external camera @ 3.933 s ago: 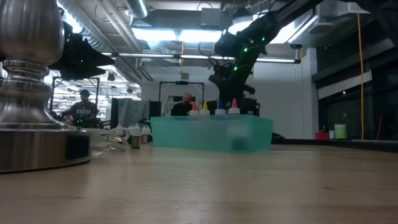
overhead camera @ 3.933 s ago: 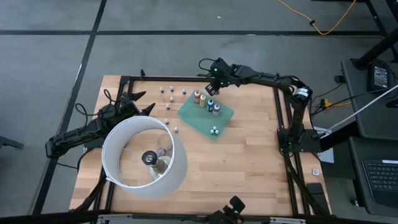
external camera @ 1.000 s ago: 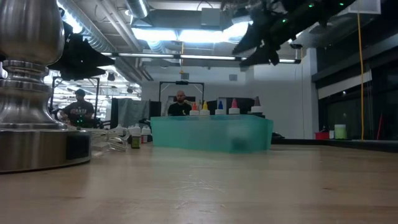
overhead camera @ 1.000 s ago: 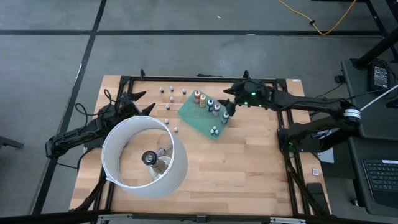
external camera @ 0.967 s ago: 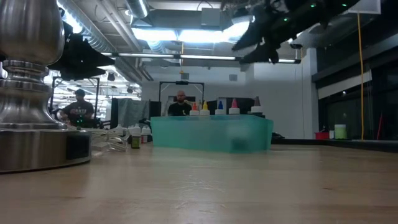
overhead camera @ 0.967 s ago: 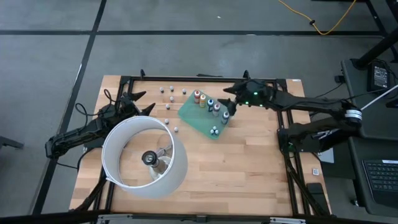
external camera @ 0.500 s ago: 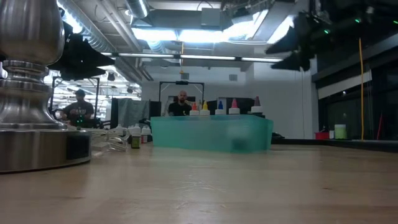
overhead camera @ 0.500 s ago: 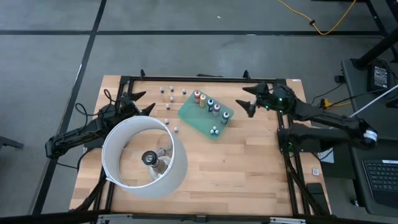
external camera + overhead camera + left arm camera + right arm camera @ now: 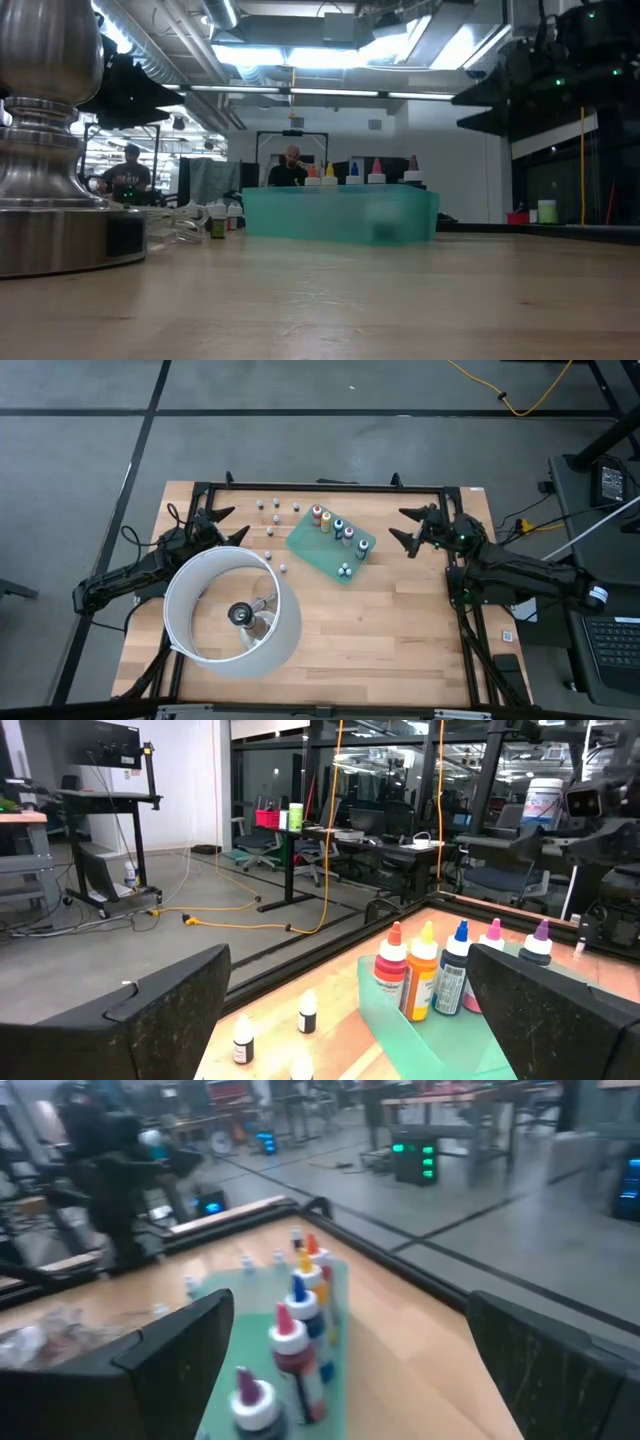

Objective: Pick & Place food coloring
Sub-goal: Put the small black food coloring bottle into the green bin

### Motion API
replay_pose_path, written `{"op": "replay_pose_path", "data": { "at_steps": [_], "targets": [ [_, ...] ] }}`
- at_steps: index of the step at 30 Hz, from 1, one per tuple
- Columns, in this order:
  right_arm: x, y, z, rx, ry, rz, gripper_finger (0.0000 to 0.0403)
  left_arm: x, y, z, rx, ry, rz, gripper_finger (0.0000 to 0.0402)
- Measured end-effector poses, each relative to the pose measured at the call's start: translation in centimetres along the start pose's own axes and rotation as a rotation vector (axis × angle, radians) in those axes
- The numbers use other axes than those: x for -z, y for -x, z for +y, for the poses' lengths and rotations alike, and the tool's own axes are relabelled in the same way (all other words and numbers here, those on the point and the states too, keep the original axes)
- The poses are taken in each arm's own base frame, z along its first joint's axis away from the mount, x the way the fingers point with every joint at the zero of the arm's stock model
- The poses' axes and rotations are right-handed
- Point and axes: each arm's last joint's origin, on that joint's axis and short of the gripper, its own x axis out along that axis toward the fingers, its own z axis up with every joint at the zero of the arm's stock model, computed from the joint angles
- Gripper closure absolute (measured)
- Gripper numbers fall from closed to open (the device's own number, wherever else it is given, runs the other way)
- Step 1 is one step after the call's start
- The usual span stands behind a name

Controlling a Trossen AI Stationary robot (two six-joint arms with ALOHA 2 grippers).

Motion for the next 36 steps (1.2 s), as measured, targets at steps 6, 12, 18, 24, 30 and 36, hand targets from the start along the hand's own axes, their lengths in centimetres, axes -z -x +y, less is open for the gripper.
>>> {"op": "replay_pose_path", "data": {
  "at_steps": [6, 12, 18, 24, 30, 36],
  "targets": [
    [1.1, 0.8, -1.3, 0.155, -0.015, -0.045, 0.0003, 0.0, 0.0, 0.0, 0.0, 0.0, 0.001, 0.0002],
    [1.7, 1.4, -2.1, 0.176, -0.096, -0.096, 0.0004, 0.0, 0.0, 0.0, 0.0, 0.0, 0.001, 0.0002],
    [2.4, 1.7, -2.5, 0.191, -0.105, -0.131, 0.0004, 0.0, 0.0, 0.0, 0.0, 0.0, 0.001, 0.0002],
    [2.3, 2.0, -3.0, 0.29, -0.104, -0.148, 0.0004, 0.0, 0.0, 0.0, 0.0, 0.0, 0.001, 0.0002],
    [2.0, 2.5, -3.1, 0.309, -0.105, -0.185, 0.0004, 0.0, 0.0, 0.0, 0.0, 0.0, 0.001, 0.0002],
    [1.6, 2.9, -3.3, 0.323, -0.102, -0.222, 0.0004, 0.0, 0.0, 0.0, 0.0, 0.0, 0.001, 0.0002]
  ]
}}
